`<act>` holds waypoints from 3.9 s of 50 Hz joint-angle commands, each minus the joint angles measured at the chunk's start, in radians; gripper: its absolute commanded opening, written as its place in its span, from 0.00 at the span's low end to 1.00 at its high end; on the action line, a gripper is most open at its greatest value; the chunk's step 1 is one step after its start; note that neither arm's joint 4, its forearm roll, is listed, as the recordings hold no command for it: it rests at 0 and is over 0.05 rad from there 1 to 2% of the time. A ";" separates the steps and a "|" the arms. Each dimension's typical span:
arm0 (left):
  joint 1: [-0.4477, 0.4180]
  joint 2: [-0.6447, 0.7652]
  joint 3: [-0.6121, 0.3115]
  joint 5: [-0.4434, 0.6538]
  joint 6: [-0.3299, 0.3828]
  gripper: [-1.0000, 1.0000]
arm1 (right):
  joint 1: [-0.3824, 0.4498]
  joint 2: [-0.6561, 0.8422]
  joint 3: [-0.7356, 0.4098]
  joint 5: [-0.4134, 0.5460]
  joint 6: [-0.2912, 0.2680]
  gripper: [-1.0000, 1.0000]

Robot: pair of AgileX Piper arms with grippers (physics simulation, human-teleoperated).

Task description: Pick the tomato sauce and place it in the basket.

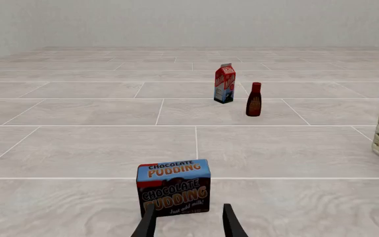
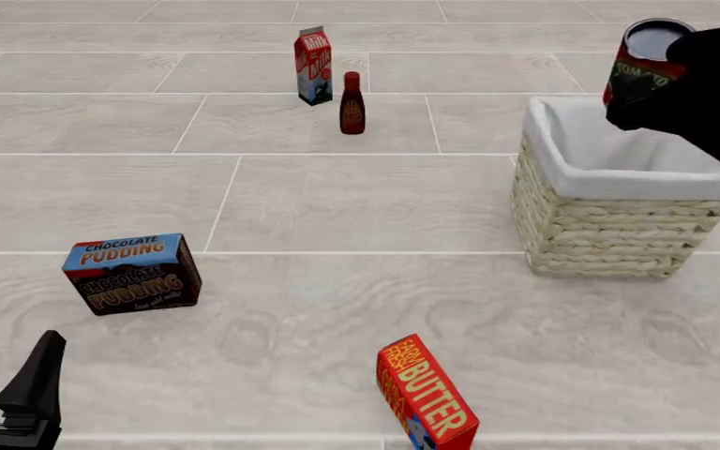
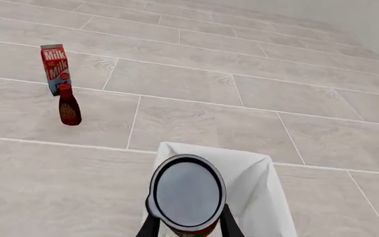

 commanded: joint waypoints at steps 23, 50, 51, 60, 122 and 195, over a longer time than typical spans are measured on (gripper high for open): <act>0.000 0.000 0.000 0.000 0.000 1.00 | -0.057 0.053 -0.023 -0.024 0.035 0.00; 0.000 0.000 0.000 0.000 0.000 1.00 | -0.073 0.153 -0.100 -0.020 0.032 0.00; 0.000 0.000 0.000 0.000 0.000 1.00 | -0.072 0.157 -0.102 -0.020 0.031 0.00; 0.000 0.000 0.000 0.000 0.000 1.00 | -0.077 0.200 -0.122 -0.024 0.027 0.00; 0.000 0.000 0.000 0.000 0.000 1.00 | -0.096 0.349 -0.184 -0.035 0.014 0.00; 0.000 0.000 0.000 0.000 0.000 1.00 | -0.099 0.437 -0.217 -0.027 -0.014 0.00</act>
